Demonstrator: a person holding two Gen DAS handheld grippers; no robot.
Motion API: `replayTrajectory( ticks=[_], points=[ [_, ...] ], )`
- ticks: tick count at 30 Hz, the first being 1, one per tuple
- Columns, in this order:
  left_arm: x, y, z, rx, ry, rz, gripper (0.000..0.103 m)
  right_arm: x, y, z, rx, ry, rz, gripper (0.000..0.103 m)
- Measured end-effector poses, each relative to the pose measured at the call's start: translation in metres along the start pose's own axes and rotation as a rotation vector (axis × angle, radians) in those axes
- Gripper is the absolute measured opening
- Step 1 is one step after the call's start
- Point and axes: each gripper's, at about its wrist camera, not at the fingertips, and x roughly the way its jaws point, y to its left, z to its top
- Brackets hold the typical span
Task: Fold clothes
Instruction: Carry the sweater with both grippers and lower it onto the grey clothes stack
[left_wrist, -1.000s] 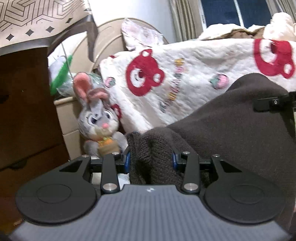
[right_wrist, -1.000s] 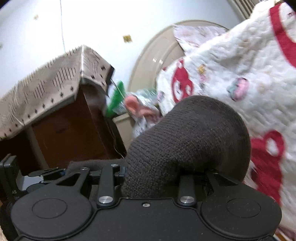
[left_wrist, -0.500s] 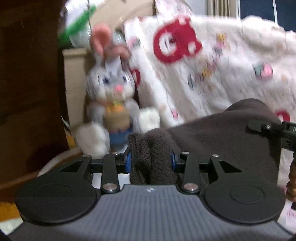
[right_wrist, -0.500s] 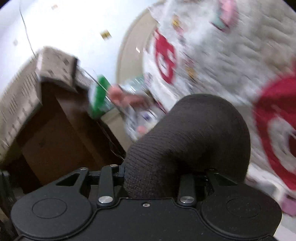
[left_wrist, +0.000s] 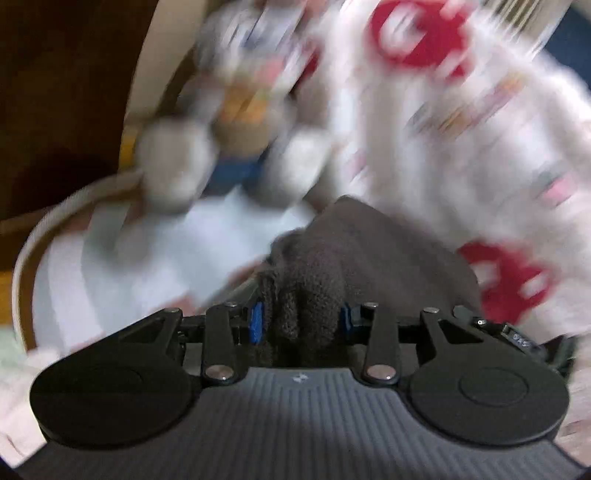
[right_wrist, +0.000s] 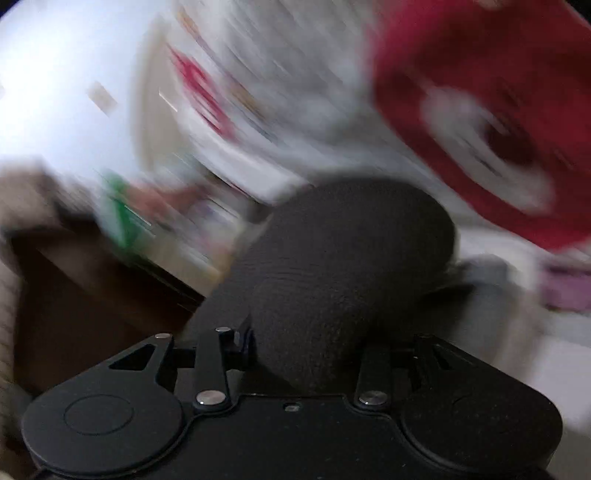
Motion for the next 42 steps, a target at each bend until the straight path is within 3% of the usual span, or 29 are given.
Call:
replayTrajectory(
  ticks=[2,5,8,13,15,21,25,32,34,35,36,37,42],
  points=[
    [0.004,-0.006,-0.006,0.061,-0.036,0.033,0.037,-0.005,-0.015,-0.011,0.07,-0.04,0.024,0.05],
    [-0.005,-0.015,-0.009,0.11,-0.074,0.036,0.037,-0.033,-0.025,-0.019,0.179,-0.071,0.149,0.056],
    [-0.006,-0.011,-0.013,0.114,-0.078,0.042,0.038,-0.037,-0.023,-0.031,0.162,-0.041,0.167,0.057],
    [0.003,0.007,-0.017,0.021,-0.076,0.016,0.039,-0.042,-0.018,-0.052,0.133,0.009,0.197,0.057],
    [0.004,0.01,-0.017,0.014,-0.071,0.009,0.039,-0.045,-0.017,-0.06,0.122,0.029,0.21,0.063],
    [-0.001,0.004,-0.014,0.116,-0.019,0.012,0.04,-0.047,-0.012,-0.081,0.102,0.086,0.244,0.063],
    [-0.001,0.001,-0.016,0.131,-0.02,0.025,0.04,-0.035,-0.009,-0.083,0.129,0.113,0.261,0.064],
    [-0.002,-0.003,-0.023,0.165,-0.046,0.038,0.04,-0.022,-0.005,-0.079,0.219,0.17,0.313,0.075],
    [-0.005,-0.015,-0.022,0.259,-0.049,0.065,0.038,-0.021,0.001,-0.074,0.263,0.189,0.35,0.077],
    [-0.006,-0.022,-0.021,0.316,-0.05,0.08,0.037,-0.021,0.003,-0.072,0.285,0.198,0.368,0.075],
    [-0.007,-0.029,-0.02,0.373,-0.052,0.096,0.037,-0.021,0.006,-0.069,0.306,0.208,0.387,0.041],
    [-0.011,-0.031,-0.016,0.379,-0.051,0.09,0.037,-0.02,0.008,-0.067,0.328,0.217,0.405,0.033],
    [-0.042,-0.02,0.014,0.226,-0.037,-0.022,0.039,-0.019,0.022,-0.055,0.438,0.265,0.497,0.033]
  ],
)
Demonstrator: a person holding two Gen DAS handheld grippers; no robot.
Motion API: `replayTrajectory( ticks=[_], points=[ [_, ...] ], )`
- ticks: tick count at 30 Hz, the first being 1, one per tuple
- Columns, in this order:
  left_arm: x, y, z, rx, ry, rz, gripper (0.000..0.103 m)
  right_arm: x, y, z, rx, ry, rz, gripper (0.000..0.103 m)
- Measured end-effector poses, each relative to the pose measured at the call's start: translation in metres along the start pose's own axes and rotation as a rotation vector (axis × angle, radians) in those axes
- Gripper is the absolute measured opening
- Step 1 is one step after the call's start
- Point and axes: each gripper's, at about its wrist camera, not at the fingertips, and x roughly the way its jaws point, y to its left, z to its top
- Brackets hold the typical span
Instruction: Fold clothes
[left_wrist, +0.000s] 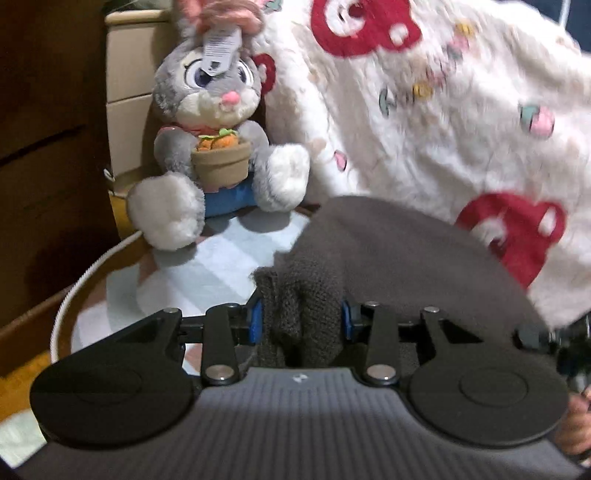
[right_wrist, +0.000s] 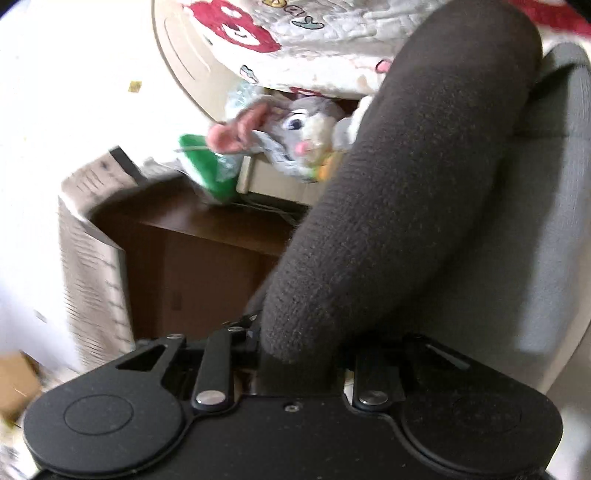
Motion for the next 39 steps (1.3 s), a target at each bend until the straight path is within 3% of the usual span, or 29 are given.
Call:
replayTrajectory(
  ticks=[1,4,6,9,12,16,20,22,24,26,27,31,32,33,36,37,39],
  points=[
    [-0.002,0.003,-0.001,-0.015,0.01,-0.004,0.041,0.001,0.002,0.0,0.019,0.008,0.01,0.033],
    [0.02,0.01,-0.028,-0.023,0.082,0.08,0.042,0.004,-0.016,-0.025,0.036,0.03,-0.116,0.033],
    [0.033,0.012,-0.046,-0.009,0.09,0.129,0.043,0.013,-0.027,-0.04,-0.038,0.05,-0.257,0.035],
    [0.033,0.013,-0.061,-0.002,0.042,0.147,0.045,0.016,-0.021,-0.055,-0.186,0.062,-0.299,0.042],
    [0.025,0.017,-0.06,-0.018,0.017,0.159,0.057,0.009,0.003,-0.067,-0.427,0.078,-0.385,0.05],
    [0.0,0.014,-0.058,0.026,-0.102,0.291,0.06,-0.033,-0.002,-0.048,-0.367,-0.056,-0.349,0.056],
    [-0.023,-0.008,-0.058,0.103,-0.253,0.49,0.051,-0.076,-0.007,-0.028,-0.304,-0.189,-0.314,0.063],
    [-0.031,-0.022,-0.057,0.105,-0.281,0.455,0.044,-0.089,-0.015,-0.009,-0.238,-0.265,-0.312,0.064],
    [-0.032,-0.041,-0.056,0.123,-0.279,0.35,0.044,-0.09,-0.018,0.008,-0.224,-0.302,-0.308,0.064],
    [-0.017,-0.057,-0.056,0.156,-0.236,0.241,0.048,-0.083,-0.018,0.022,-0.249,-0.309,-0.305,0.075],
    [-0.005,-0.059,-0.058,0.155,-0.202,0.233,0.048,-0.08,-0.018,0.029,-0.262,-0.313,-0.303,0.076],
    [0.038,-0.051,-0.068,0.122,-0.072,0.319,0.044,-0.066,-0.018,0.058,-0.313,-0.327,-0.294,0.079],
    [0.043,-0.05,-0.072,0.121,-0.052,0.335,0.044,-0.062,-0.018,0.065,-0.326,-0.331,-0.292,0.066],
    [0.045,-0.05,-0.075,0.133,-0.047,0.346,0.044,-0.059,-0.019,0.072,-0.339,-0.334,-0.29,0.04],
    [0.048,-0.049,-0.08,0.149,-0.059,0.347,0.044,-0.049,-0.017,0.092,-0.387,-0.346,-0.283,0.032],
    [0.049,-0.047,-0.081,0.136,-0.057,0.343,0.044,-0.05,-0.01,0.088,-0.463,-0.352,-0.28,0.031],
    [0.051,-0.045,-0.083,0.128,-0.055,0.339,0.045,-0.048,-0.004,0.079,-0.593,-0.348,-0.355,0.029]
  ],
)
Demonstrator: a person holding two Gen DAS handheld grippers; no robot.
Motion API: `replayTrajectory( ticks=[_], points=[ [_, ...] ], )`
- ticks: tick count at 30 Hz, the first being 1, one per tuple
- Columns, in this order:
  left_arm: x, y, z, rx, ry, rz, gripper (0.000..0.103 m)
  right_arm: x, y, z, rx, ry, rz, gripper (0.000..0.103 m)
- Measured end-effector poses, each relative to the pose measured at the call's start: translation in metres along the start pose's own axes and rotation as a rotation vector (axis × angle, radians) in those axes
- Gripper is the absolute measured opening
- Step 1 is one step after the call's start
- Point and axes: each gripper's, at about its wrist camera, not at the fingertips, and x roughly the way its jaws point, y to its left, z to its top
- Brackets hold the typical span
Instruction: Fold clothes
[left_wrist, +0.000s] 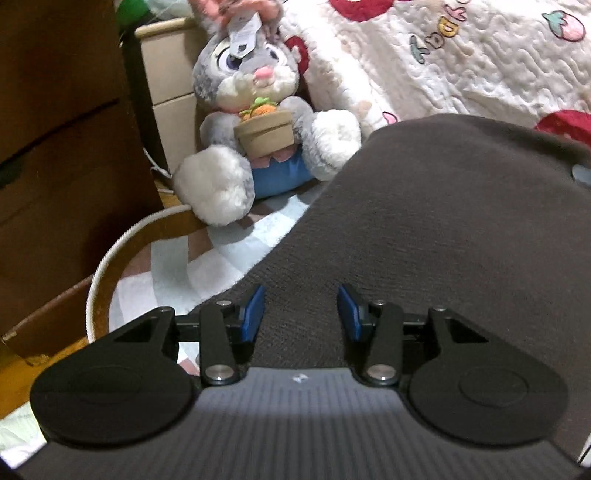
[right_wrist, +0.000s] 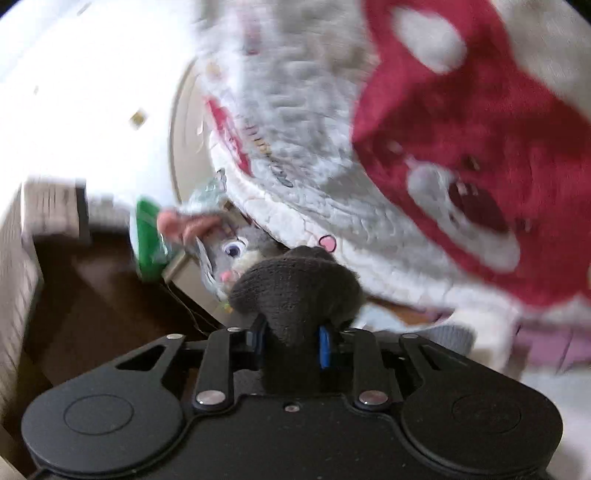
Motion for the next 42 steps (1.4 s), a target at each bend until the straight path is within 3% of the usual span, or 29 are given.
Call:
replayTrajectory(
  ticks=[2,6,8,11,14,24,27,34,40,42],
  points=[
    [0.003,-0.002,-0.001,0.015,-0.005,-0.007,0.045,0.007,-0.007,-0.007,-0.055,0.04,-0.099,0.029],
    [0.001,-0.003,0.0,0.035,-0.011,-0.012,0.045,0.005,-0.006,-0.017,-0.125,0.027,-0.202,0.034],
    [-0.006,0.004,0.0,-0.01,-0.032,-0.009,0.045,0.002,0.003,-0.021,-0.172,0.015,-0.25,0.037],
    [-0.015,0.018,-0.004,-0.089,-0.074,0.083,0.045,0.001,0.018,-0.022,-0.231,0.014,-0.314,0.042],
    [-0.013,0.023,-0.009,-0.114,-0.068,0.082,0.044,-0.013,0.029,-0.026,-0.251,-0.003,-0.331,0.046],
    [-0.018,0.03,-0.025,-0.172,-0.066,0.085,0.048,-0.057,0.073,-0.084,-0.253,0.055,-0.17,0.046],
    [-0.033,0.032,-0.033,-0.193,-0.073,0.075,0.057,-0.062,0.087,-0.104,-0.261,0.104,-0.121,0.046],
    [-0.055,0.015,-0.071,-0.222,0.027,-0.008,0.065,-0.061,0.106,-0.137,-0.252,0.188,-0.04,0.046],
    [-0.067,-0.006,-0.099,-0.264,0.095,-0.079,0.071,-0.067,0.11,-0.152,-0.168,0.349,0.162,0.042],
    [-0.071,-0.011,-0.107,-0.283,0.105,-0.097,0.074,-0.074,0.108,-0.155,-0.141,0.345,0.164,0.041]
  ],
)
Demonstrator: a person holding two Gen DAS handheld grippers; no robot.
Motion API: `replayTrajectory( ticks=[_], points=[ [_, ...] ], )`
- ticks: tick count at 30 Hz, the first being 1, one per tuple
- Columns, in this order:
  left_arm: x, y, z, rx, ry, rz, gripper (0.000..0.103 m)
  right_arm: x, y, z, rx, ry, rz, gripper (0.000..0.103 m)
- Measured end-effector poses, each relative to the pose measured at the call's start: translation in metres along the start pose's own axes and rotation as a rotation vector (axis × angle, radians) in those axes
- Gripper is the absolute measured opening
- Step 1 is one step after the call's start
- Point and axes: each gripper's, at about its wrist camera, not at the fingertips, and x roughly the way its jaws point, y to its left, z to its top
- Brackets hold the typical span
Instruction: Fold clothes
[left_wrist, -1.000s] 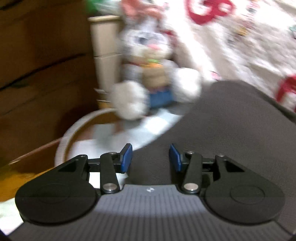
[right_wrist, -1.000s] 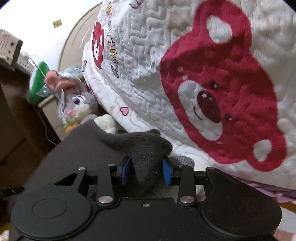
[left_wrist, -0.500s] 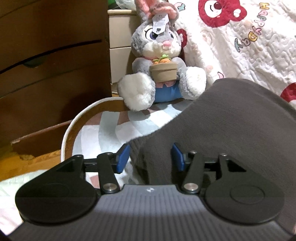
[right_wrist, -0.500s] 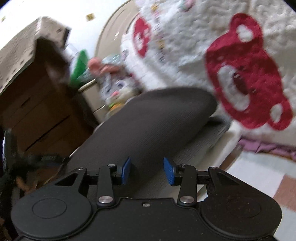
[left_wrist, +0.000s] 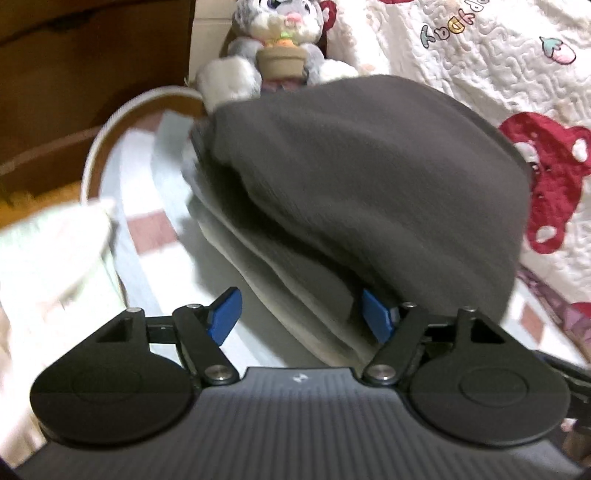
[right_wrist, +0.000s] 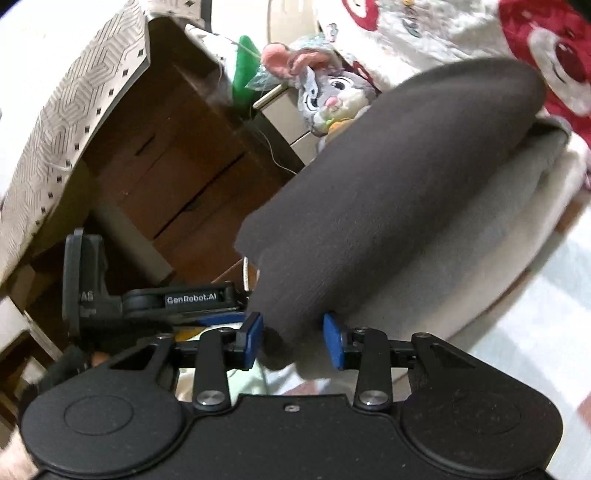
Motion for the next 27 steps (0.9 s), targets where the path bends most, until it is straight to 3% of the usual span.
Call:
replayTrajectory(
  ticks=[5,10,13,22,27],
  points=[
    [-0.01,-0.015,-0.02,0.068,0.026,-0.013,0.082,-0.019,0.009,-0.009,-0.008,-0.012,-0.056,0.041],
    [-0.02,-0.03,-0.041,0.136,0.053,-0.026,0.083,-0.043,0.016,-0.015,-0.076,-0.062,-0.347,0.048],
    [-0.032,-0.042,-0.052,0.186,0.043,-0.023,0.083,-0.064,0.023,-0.019,-0.08,-0.094,-0.429,0.056],
    [-0.085,-0.088,-0.085,0.357,-0.057,0.017,0.096,-0.128,0.068,-0.044,-0.08,-0.193,-0.522,0.073],
    [-0.119,-0.094,-0.1,0.359,-0.06,-0.033,0.097,-0.159,0.093,-0.063,-0.089,-0.229,-0.569,0.08]
  ],
)
